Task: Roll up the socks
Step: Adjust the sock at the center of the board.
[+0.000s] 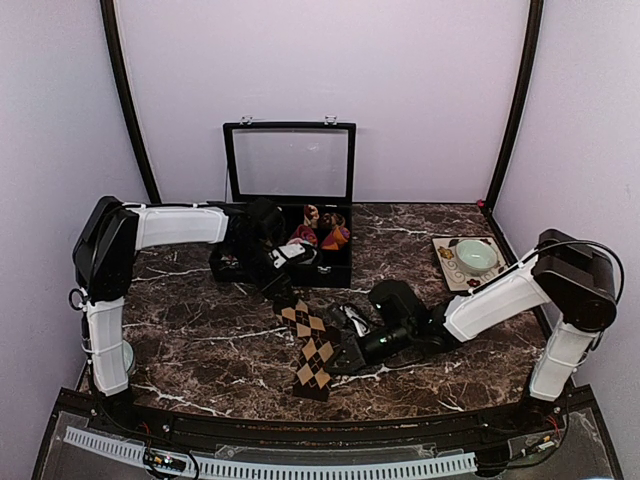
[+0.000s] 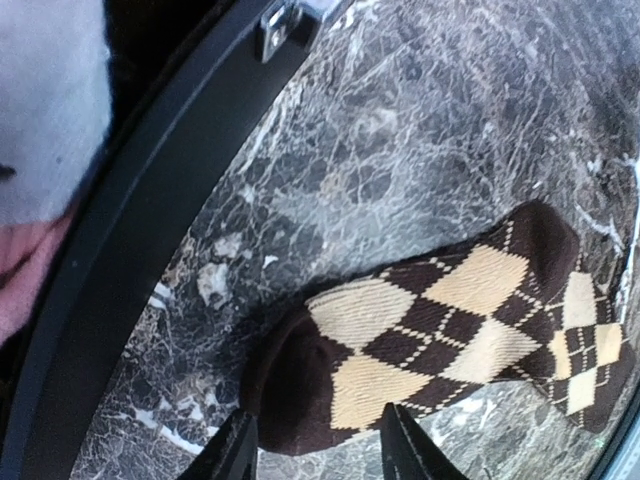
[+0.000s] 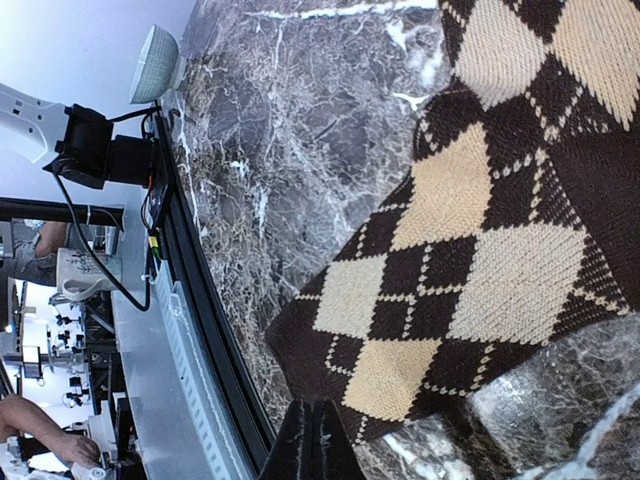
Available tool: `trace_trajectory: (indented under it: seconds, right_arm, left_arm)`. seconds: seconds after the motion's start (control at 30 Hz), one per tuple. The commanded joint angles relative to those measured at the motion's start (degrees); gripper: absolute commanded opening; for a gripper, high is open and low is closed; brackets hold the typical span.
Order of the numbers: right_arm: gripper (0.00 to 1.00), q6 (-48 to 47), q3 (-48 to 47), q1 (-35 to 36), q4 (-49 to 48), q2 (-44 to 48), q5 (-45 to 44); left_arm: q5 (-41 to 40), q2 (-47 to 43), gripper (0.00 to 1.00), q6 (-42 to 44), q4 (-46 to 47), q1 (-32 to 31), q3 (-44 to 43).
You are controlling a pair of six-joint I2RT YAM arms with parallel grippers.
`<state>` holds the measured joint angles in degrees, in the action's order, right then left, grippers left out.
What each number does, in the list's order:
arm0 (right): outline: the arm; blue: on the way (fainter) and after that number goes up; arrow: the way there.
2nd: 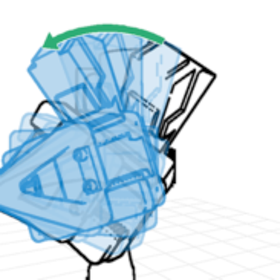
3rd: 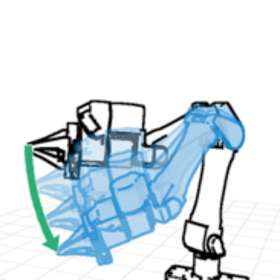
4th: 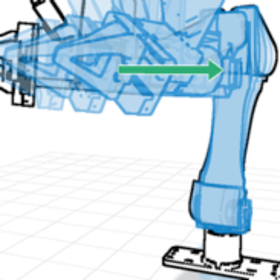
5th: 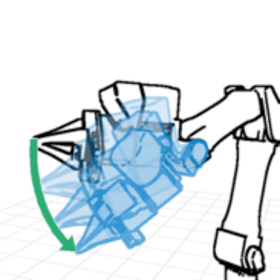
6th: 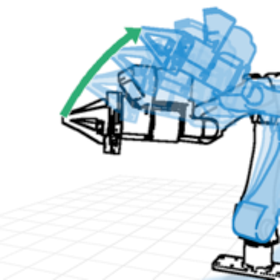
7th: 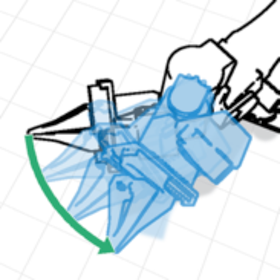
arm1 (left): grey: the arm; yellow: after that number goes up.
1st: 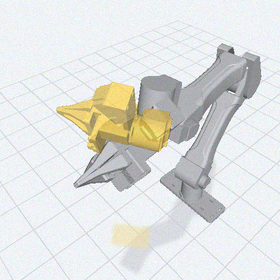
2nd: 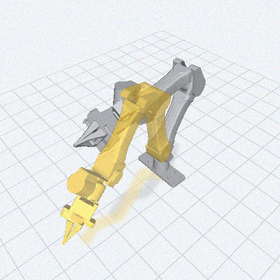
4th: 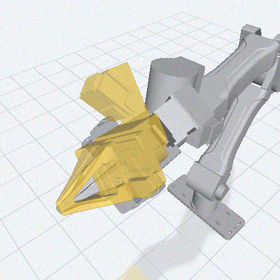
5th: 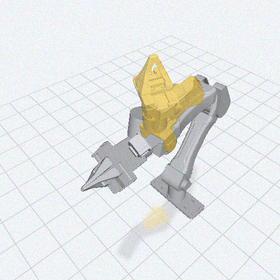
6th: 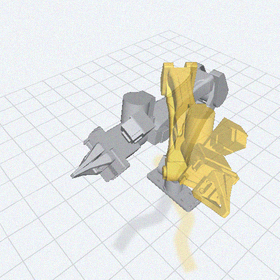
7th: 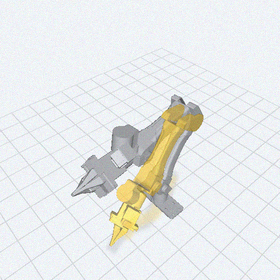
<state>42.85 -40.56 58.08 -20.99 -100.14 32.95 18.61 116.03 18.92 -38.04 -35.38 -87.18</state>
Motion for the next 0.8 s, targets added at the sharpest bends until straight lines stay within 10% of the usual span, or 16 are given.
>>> trace_trajectory:
  seconds: [0.0,0.4,0.77]
  right_arm:
    - [0.0,-0.72,-0.83,0.34,-1.92,-0.46,0.91]
    - [0.0,0.83,0.28,0.97,-6.0,-2.01,1.42]
    - [0.0,1.27,-0.74,0.9,-7.17,-4.8,1.65]
  left_arm:
    - [-3.38,0.14,0.43,-1.8,0.39,-0.22,0.41]
    - [0.24,4.62,0.35,-3.15,-0.75,1.61,-0.45]
    - [8.89,3.71,0.0,-1.94,-1.63,1.63,-2.71]
